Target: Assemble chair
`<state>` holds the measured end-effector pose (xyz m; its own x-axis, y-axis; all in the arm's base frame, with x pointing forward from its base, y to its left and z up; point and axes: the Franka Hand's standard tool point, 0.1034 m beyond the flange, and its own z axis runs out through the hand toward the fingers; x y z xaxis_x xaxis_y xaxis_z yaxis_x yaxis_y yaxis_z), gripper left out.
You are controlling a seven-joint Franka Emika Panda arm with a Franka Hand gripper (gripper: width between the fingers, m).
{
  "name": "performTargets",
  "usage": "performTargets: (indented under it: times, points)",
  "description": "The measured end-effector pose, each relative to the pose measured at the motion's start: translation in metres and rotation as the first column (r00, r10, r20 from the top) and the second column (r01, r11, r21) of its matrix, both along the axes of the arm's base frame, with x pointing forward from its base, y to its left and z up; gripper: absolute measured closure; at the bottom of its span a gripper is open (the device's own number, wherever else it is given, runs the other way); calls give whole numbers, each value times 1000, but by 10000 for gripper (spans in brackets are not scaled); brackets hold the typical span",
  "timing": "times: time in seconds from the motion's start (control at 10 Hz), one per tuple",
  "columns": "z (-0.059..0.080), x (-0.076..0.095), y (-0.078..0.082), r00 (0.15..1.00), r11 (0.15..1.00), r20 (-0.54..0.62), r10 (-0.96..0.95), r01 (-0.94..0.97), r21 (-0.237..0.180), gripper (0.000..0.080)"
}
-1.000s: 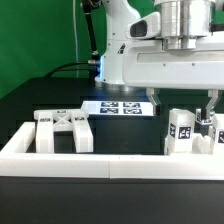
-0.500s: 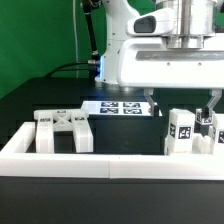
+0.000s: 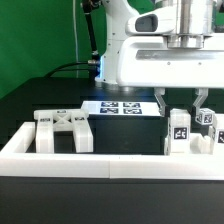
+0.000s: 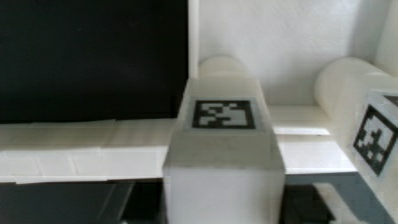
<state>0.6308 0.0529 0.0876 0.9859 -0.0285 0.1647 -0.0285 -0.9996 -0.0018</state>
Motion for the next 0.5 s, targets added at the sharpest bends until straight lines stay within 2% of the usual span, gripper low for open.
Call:
performTargets:
  times: [0.1, 0.3, 0.5]
  points:
    - [0, 0, 0, 1000, 1000, 0, -4, 4, 1, 511]
    - [0, 0, 0, 983, 983, -2, -182, 182, 34, 511]
    - [0, -2, 1, 889, 886, -24, -457, 458, 70, 511]
